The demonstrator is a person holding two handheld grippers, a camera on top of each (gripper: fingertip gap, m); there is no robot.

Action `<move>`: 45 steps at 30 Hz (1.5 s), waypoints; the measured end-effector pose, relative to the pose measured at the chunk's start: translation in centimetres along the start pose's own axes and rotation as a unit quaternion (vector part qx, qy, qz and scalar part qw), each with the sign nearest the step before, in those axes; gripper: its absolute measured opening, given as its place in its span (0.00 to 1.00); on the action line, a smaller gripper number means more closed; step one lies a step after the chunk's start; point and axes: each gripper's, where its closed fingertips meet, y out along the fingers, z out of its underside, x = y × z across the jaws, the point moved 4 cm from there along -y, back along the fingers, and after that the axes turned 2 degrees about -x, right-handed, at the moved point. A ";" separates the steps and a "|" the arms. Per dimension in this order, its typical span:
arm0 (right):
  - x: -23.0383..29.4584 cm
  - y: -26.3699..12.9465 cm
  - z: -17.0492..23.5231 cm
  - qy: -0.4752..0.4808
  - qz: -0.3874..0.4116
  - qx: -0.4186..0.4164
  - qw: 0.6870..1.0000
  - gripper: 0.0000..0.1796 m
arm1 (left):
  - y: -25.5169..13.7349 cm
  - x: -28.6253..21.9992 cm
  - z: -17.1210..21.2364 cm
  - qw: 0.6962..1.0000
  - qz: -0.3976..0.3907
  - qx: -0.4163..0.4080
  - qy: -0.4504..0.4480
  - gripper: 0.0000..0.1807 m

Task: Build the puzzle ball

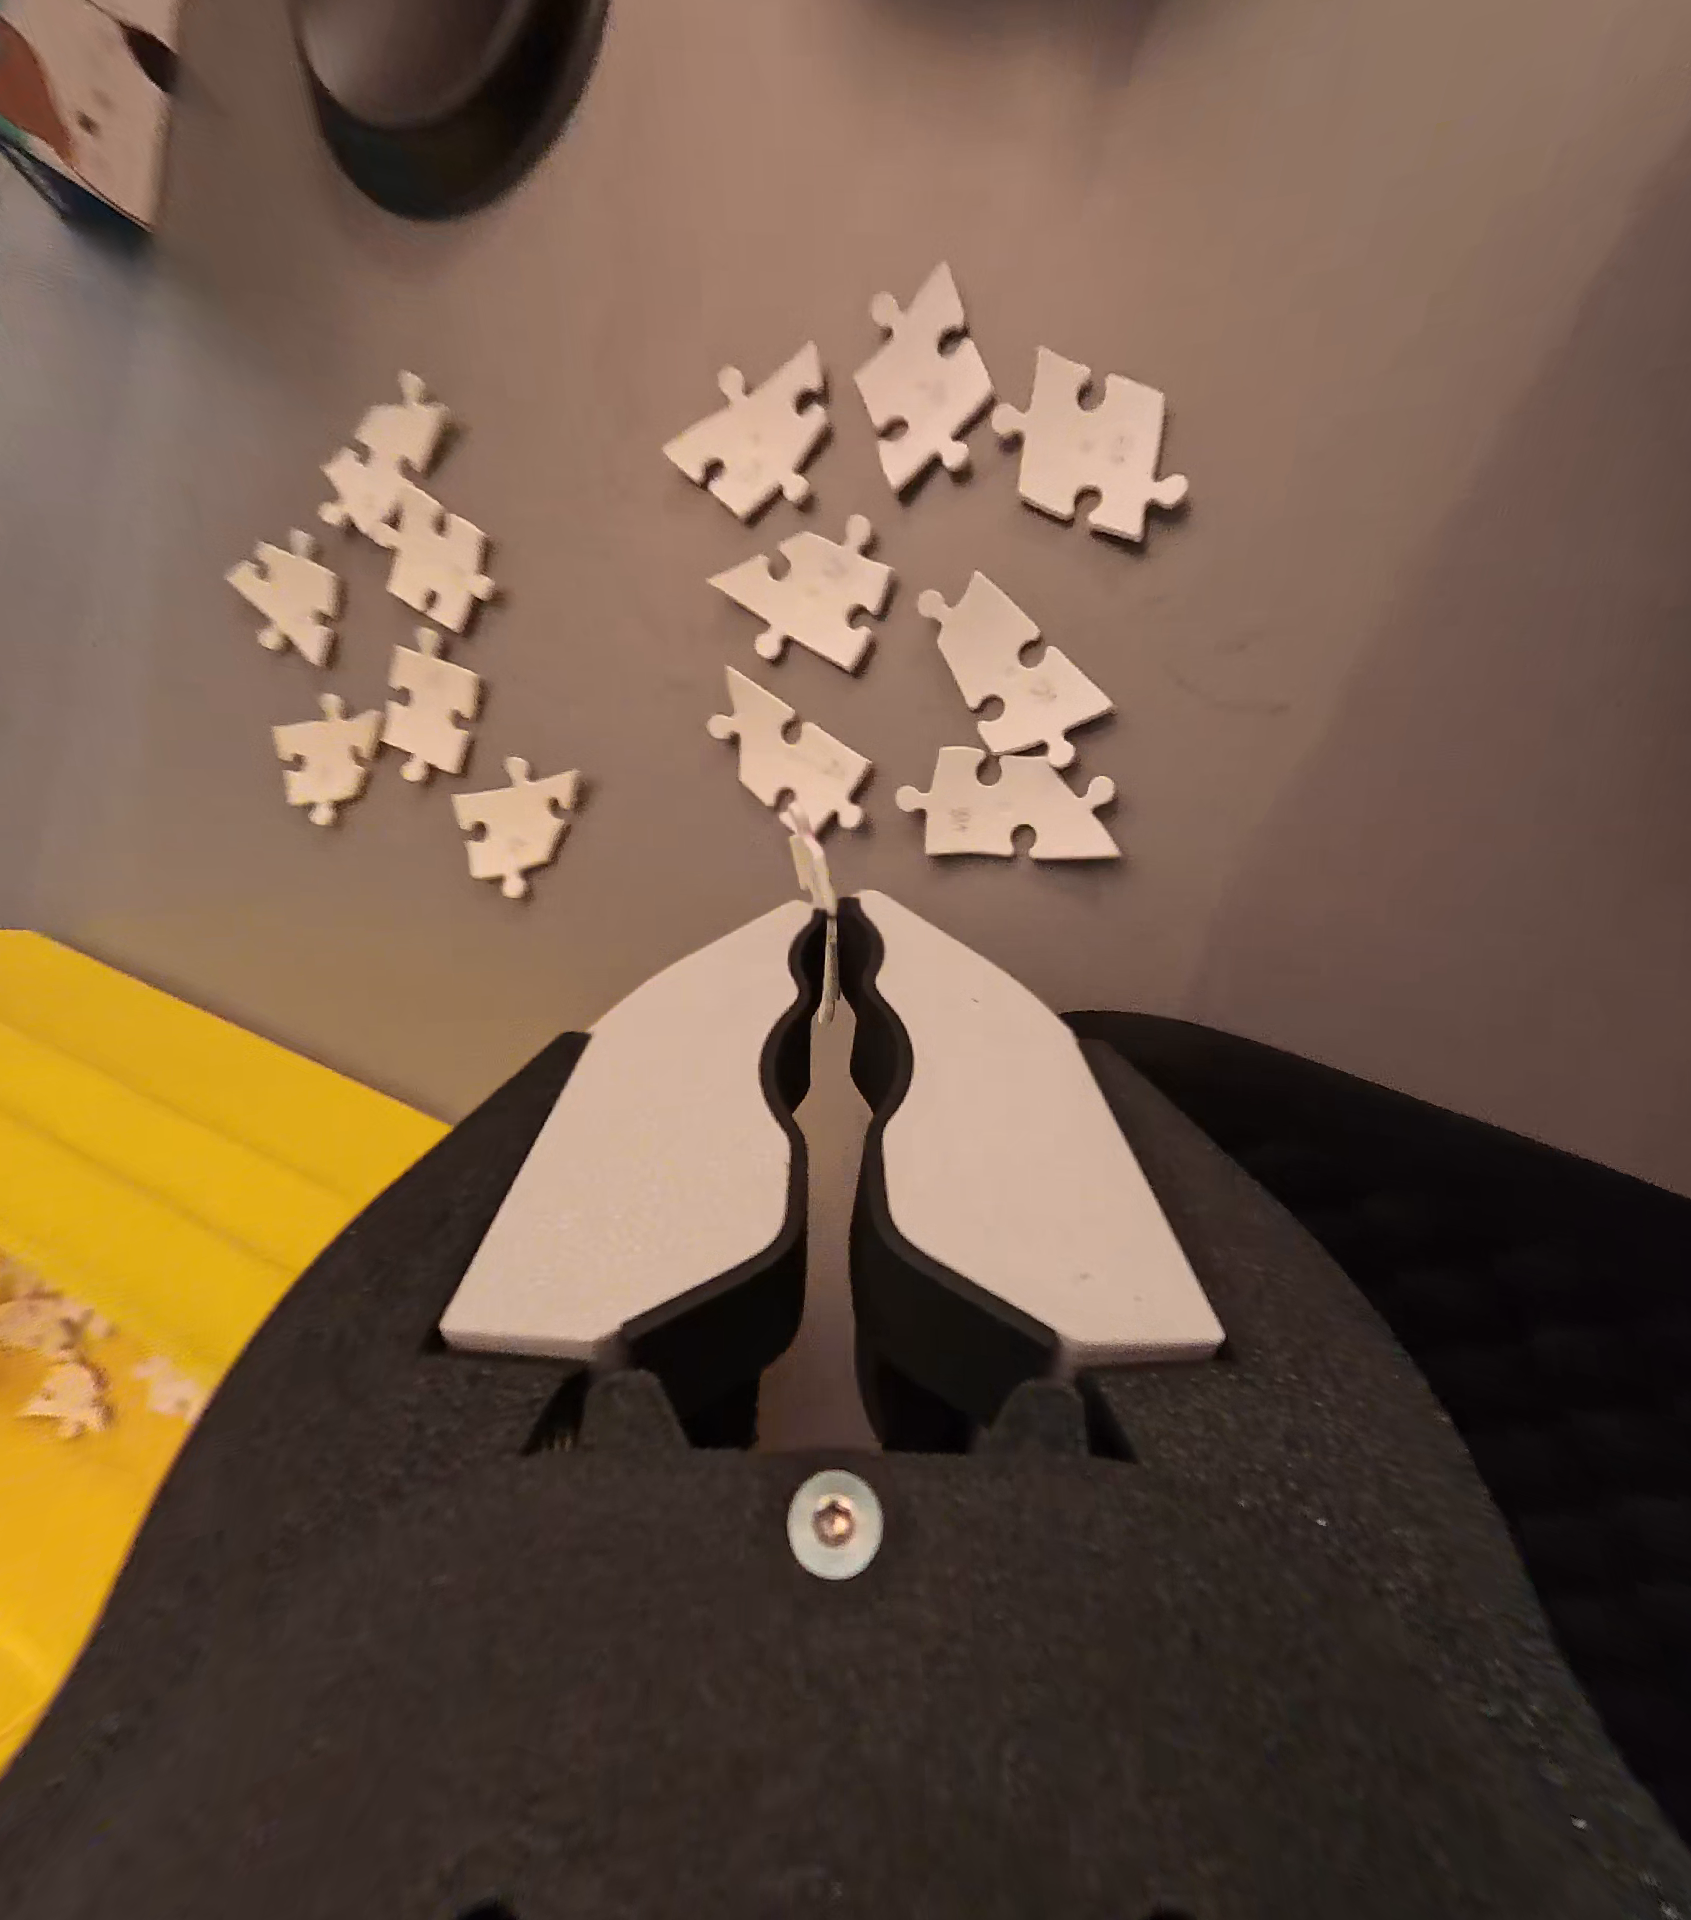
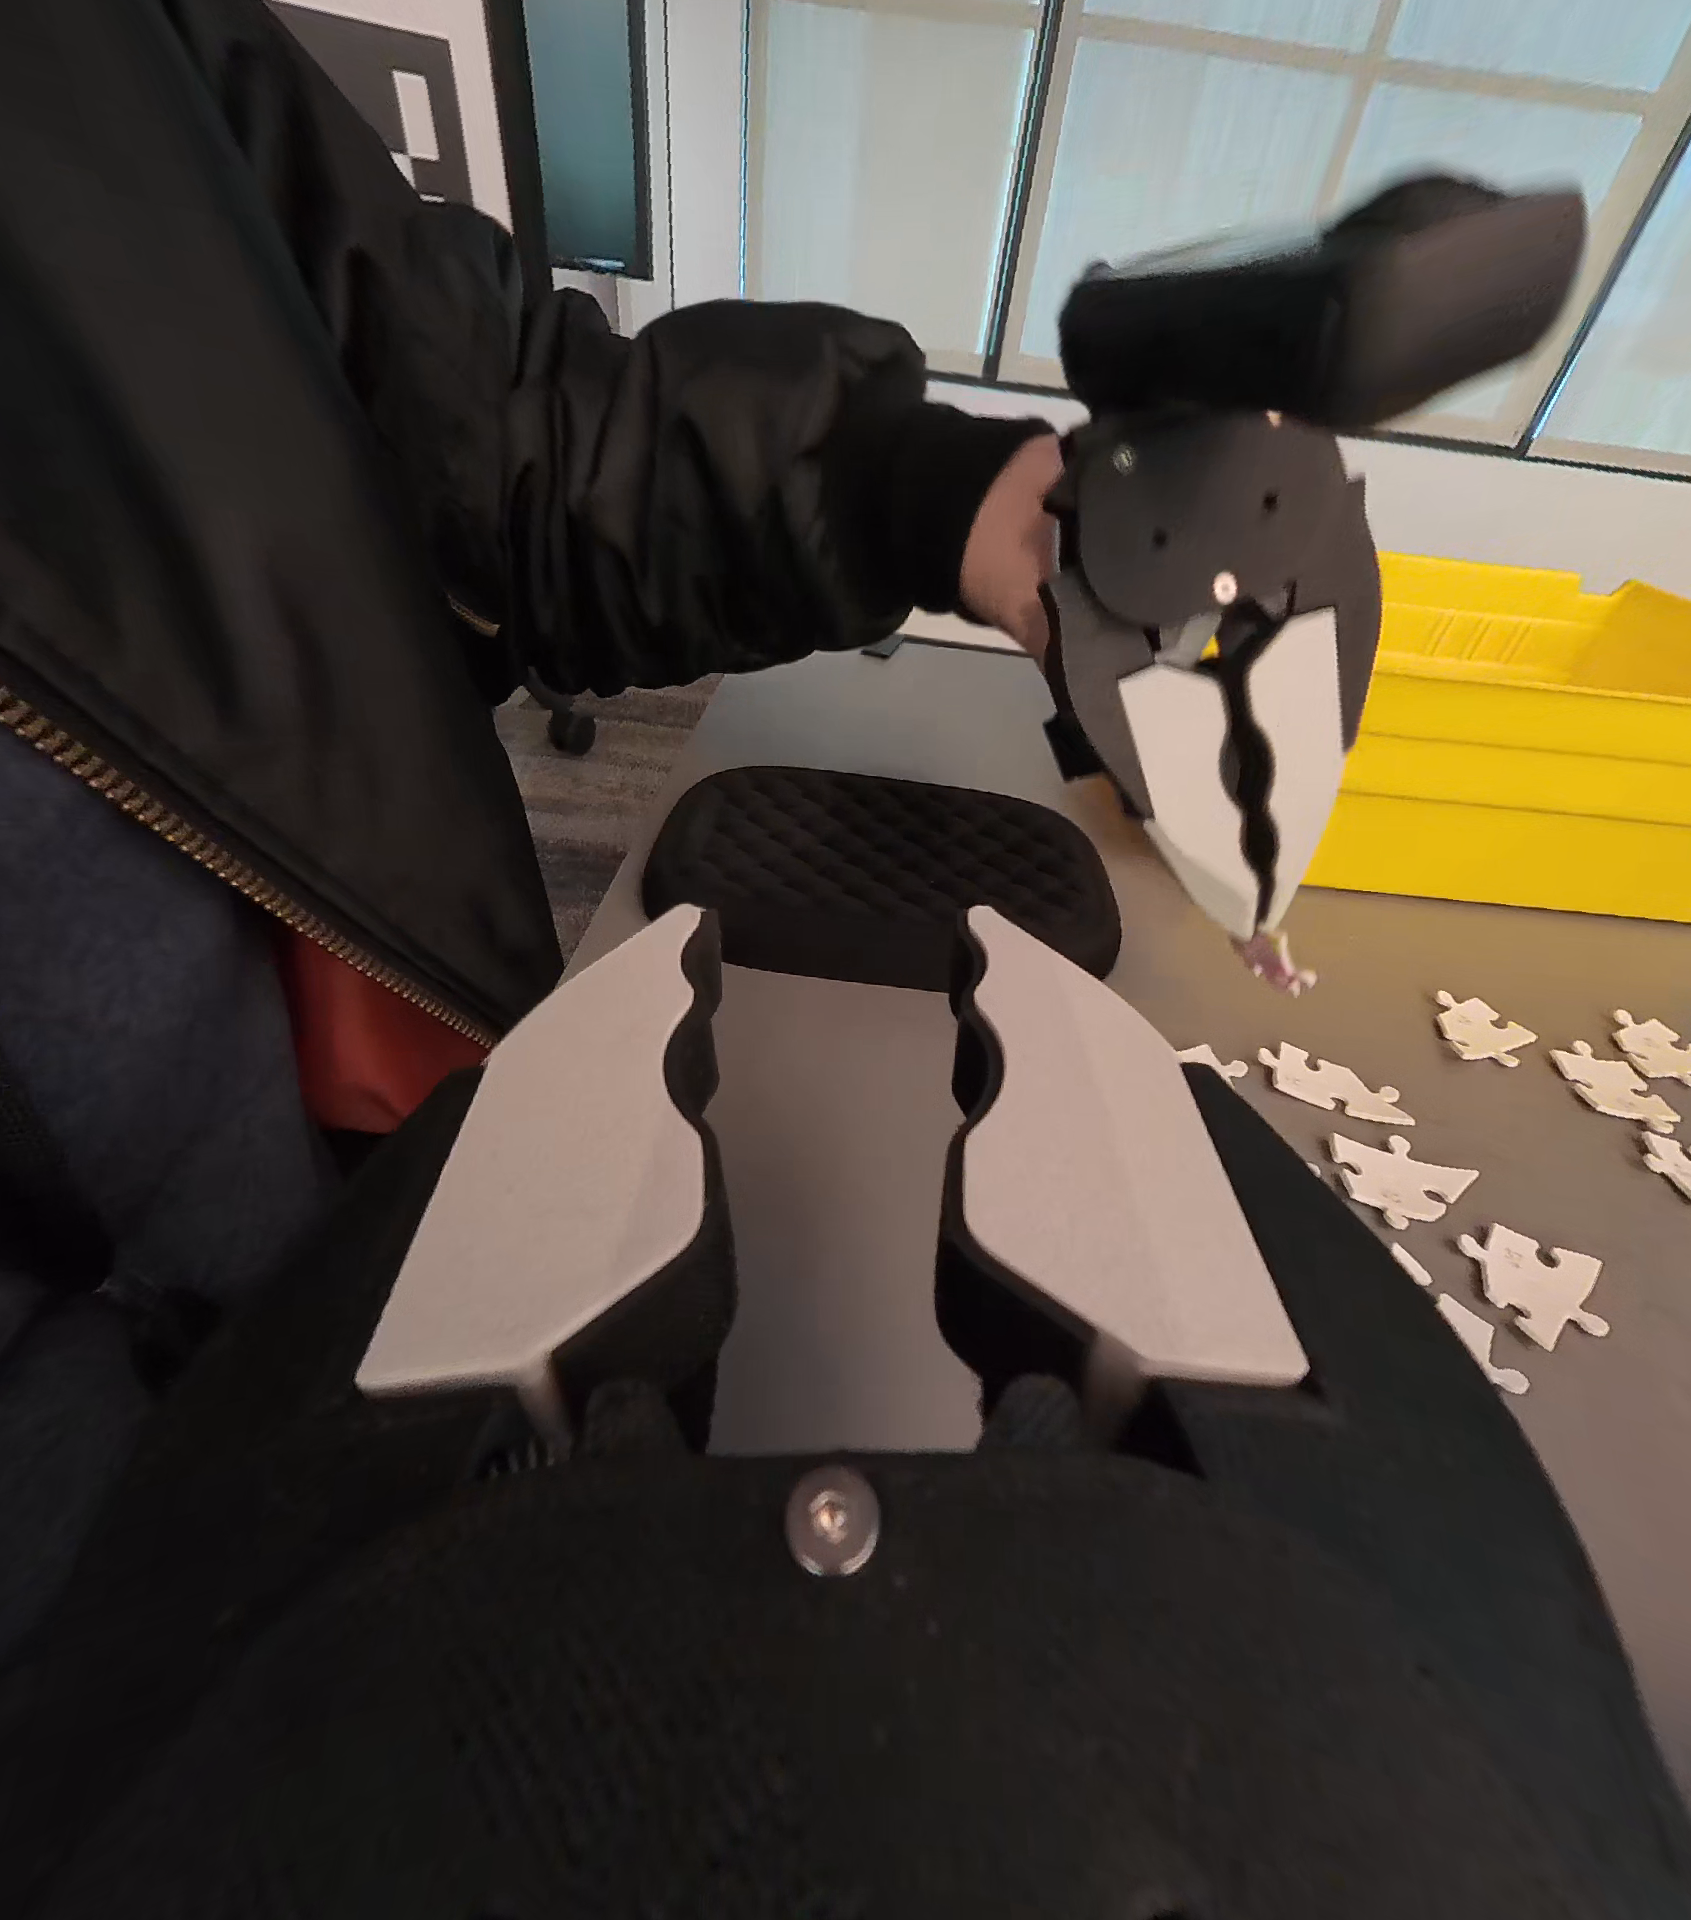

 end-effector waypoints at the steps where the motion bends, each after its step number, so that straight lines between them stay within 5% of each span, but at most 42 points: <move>1: 0.0 0.0 0.0 0.000 -0.001 0.001 1.000 0.24 | 0.4 -0.1 0.3 1.000 0.003 0.008 -0.007 0.01; 10: 0.2 0.1 0.1 0.000 -0.003 0.005 1.000 0.24 | 1.9 -0.6 1.3 0.998 0.015 0.069 -0.003 0.01; 14: 0.3 0.1 0.1 -0.002 -0.003 0.006 1.000 0.24 | 1.2 -0.5 0.9 0.997 0.041 0.043 -0.047 0.14; 23: -0.4 0.0 0.2 0.006 0.016 0.006 1.000 0.24 | -9.9 6.9 2.6 0.963 -0.077 -0.136 -0.220 0.13; 30: -2.2 0.6 0.7 0.007 0.068 0.008 0.998 0.24 | -13.1 13.0 5.6 0.925 -0.141 -0.194 -0.293 0.13; 45: -4.6 3.9 0.0 -0.019 0.129 -0.015 0.991 0.23 | -6.3 18.0 9.1 0.968 -0.073 0.030 -0.240 0.12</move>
